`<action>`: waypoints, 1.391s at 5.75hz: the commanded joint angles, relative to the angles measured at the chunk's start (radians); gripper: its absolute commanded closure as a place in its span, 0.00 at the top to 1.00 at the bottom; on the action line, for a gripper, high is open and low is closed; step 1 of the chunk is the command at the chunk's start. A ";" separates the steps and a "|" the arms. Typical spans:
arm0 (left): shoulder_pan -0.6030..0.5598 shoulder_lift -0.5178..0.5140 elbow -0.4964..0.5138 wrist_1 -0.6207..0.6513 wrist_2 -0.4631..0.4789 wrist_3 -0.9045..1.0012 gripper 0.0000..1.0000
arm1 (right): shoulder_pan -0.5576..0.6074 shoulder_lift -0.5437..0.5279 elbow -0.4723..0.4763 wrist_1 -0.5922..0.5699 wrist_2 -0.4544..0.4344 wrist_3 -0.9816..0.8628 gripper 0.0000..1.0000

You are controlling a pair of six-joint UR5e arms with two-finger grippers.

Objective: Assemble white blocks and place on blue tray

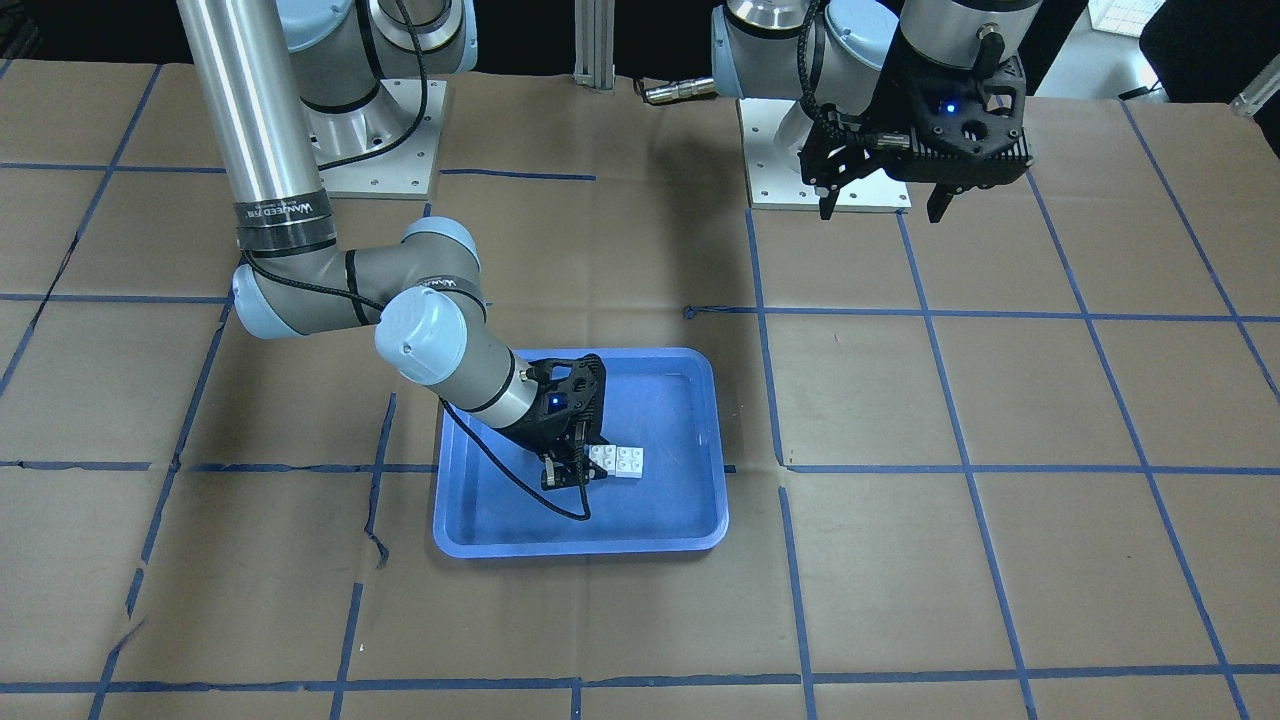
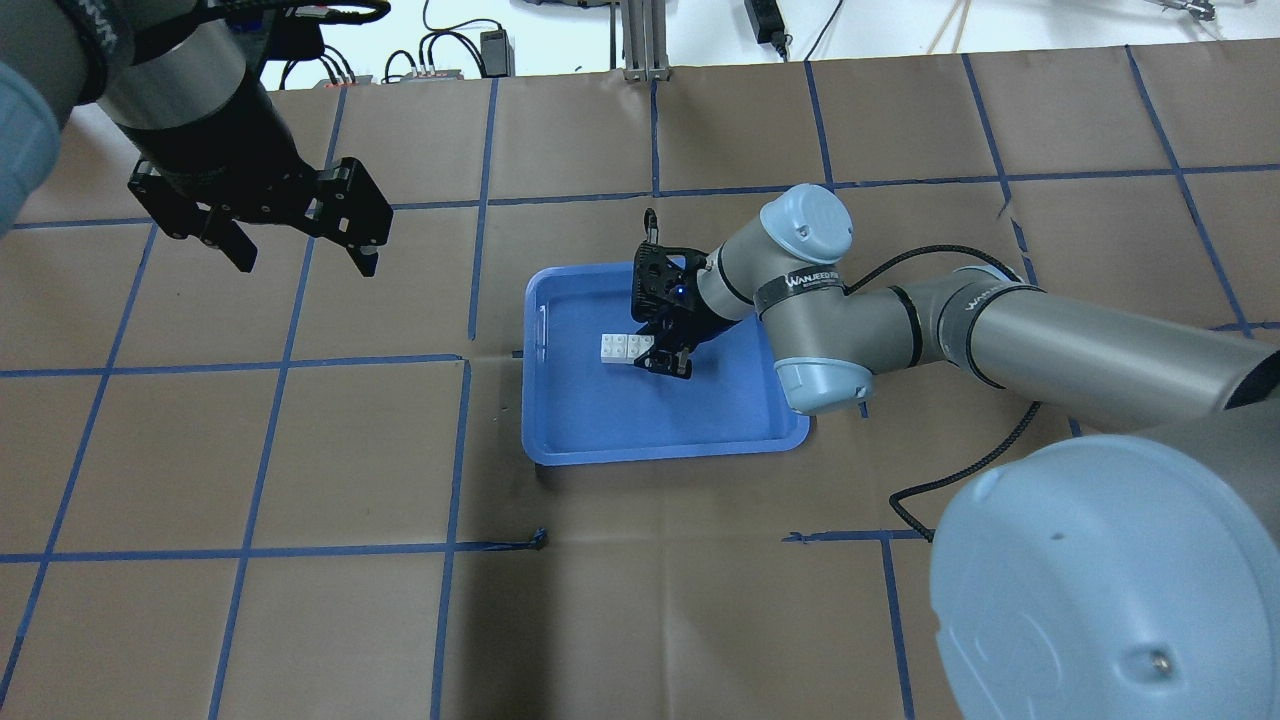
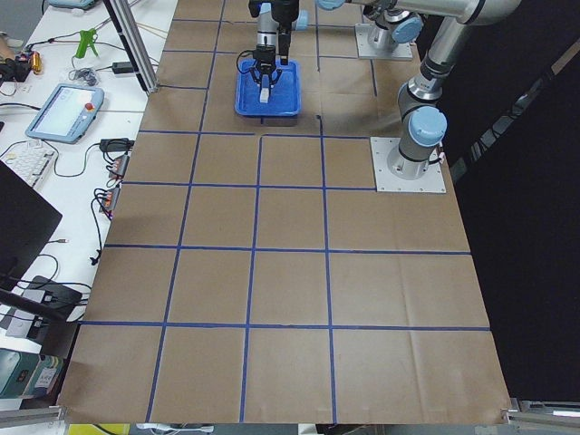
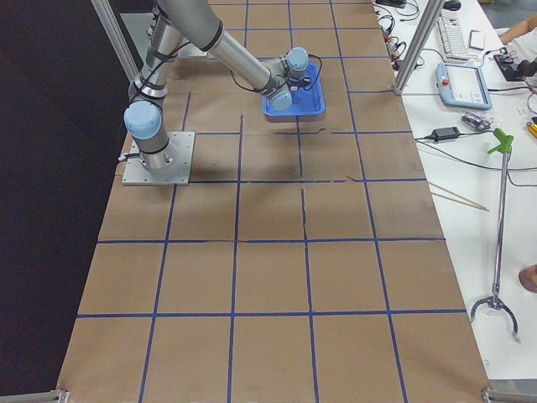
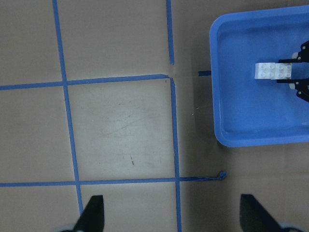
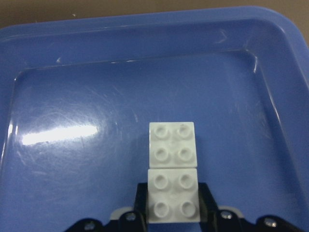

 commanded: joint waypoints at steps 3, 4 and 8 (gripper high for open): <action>0.000 0.001 0.000 -0.001 0.002 0.000 0.99 | -0.001 0.000 -0.002 0.000 0.007 0.003 0.71; 0.000 0.001 0.000 -0.001 0.002 0.000 0.99 | -0.001 0.000 -0.005 0.001 -0.002 0.004 0.99; -0.003 0.016 -0.026 -0.004 0.000 0.000 0.99 | -0.044 -0.144 -0.155 0.368 -0.160 0.102 1.00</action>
